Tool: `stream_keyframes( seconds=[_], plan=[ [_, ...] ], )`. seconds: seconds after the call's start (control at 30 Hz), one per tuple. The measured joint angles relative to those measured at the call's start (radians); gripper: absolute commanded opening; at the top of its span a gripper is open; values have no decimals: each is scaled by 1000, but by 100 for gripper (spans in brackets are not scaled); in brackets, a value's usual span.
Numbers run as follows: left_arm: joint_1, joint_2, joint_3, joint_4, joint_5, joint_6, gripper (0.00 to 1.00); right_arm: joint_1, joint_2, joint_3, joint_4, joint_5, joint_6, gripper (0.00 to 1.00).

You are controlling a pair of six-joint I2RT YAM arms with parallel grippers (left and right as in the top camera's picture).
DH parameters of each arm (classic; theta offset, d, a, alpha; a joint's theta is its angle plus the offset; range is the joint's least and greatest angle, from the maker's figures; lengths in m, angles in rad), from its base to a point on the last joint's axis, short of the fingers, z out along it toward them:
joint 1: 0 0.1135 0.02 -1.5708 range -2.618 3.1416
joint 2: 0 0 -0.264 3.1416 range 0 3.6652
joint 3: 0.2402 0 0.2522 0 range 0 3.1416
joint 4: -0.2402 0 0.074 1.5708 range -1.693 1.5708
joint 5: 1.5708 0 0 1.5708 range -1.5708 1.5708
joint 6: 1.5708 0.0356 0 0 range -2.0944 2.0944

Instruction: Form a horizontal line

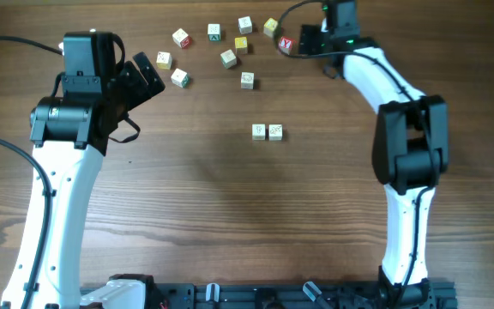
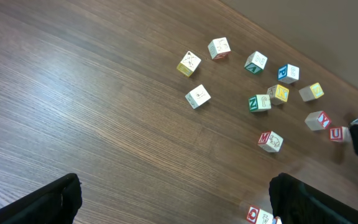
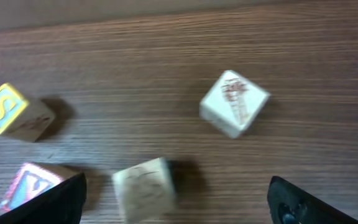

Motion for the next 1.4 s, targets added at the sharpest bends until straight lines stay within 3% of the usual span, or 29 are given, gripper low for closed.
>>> stream_keyframes(
  seconds=[0.33,0.53,0.7,0.8,1.0,1.4],
  plan=[
    [0,0,0,0,0,0,100,16,68,8,10,-94,-44,88],
    [0,0,0,0,0,0,100,40,83,10,50,-66,-62,65],
    [0,0,0,0,0,0,100,36,85,10,88,-45,-57,35],
    [0,0,0,0,0,0,100,34,85,10,78,-22,-58,25],
    [0,0,0,0,0,0,100,35,83,34,3,2,-61,18],
    [0,0,0,0,0,0,100,34,-161,31,-443,-34,100,15]
  ],
)
